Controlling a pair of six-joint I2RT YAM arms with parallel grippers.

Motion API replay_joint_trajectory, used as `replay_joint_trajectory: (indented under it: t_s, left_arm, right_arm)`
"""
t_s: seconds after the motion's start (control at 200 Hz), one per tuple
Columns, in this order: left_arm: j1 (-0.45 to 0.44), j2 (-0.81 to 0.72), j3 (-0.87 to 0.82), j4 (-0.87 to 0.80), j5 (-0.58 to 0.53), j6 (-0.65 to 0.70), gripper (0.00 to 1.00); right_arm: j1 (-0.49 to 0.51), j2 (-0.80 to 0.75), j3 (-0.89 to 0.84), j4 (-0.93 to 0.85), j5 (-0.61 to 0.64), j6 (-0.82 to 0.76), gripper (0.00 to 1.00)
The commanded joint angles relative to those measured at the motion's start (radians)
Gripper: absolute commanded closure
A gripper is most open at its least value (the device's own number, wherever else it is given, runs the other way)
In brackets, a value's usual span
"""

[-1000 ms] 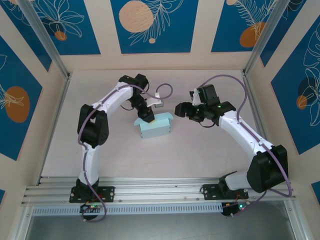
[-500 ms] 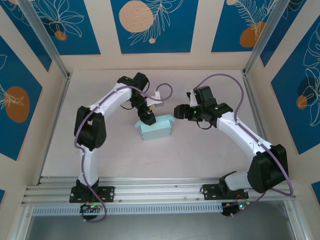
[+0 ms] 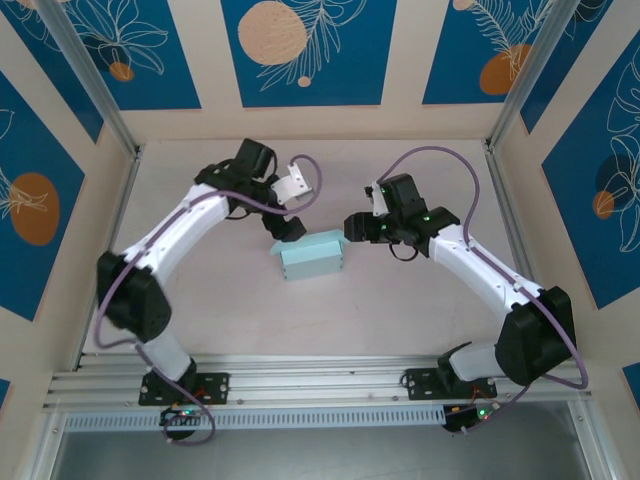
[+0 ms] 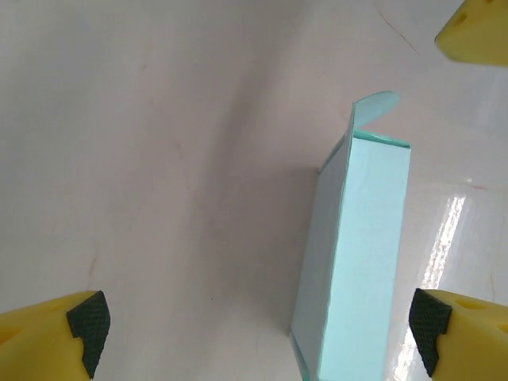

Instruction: Fold the paper box

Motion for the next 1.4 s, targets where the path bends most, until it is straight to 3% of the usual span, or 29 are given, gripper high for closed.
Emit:
replay_joint_trajectory:
  t_s: [0.0, 0.13, 0.23, 0.325, 0.455, 0.7, 1.08, 1.395]
  left_arm:
    - [-0.009, -0.169, -0.173, 0.214, -0.194, -0.313, 0.06]
    - [-0.009, -0.405, -0.45, 0.382, -0.322, -0.553, 0.1]
    - [-0.009, -0.55, -0.628, 0.488, -0.343, -0.648, 0.11]
    - [-0.009, -0.599, -0.669, 0.473, -0.345, -0.68, 0.14]
    - [-0.008, -0.556, -0.672, 0.436, -0.319, -0.671, 0.19]
    - [-0.009, -0.439, -0.638, 0.448, -0.244, -0.667, 0.47]
    - [-0.021, -0.305, -0.562, 0.398, -0.195, -0.613, 0.58]
    - [-0.049, -0.219, -0.507, 0.341, -0.234, -0.581, 0.59]
  right_arm:
    - [0.027, 0.015, 0.057, -0.059, 0.098, -0.053, 0.38]
    - [0.058, 0.025, 0.089, -0.088, 0.144, -0.083, 0.38]
    - [0.069, 0.038, 0.11, -0.101, 0.151, -0.109, 0.39]
    - [0.075, 0.068, 0.14, -0.124, 0.145, -0.139, 0.42]
    - [0.081, 0.118, 0.181, -0.147, 0.115, -0.184, 0.44]
    - [0.092, 0.191, 0.234, -0.192, 0.11, -0.201, 0.49]
    - [0.105, 0.224, 0.244, -0.191, 0.116, -0.195, 0.57]
    - [0.107, 0.258, 0.259, -0.196, 0.118, -0.197, 0.58]
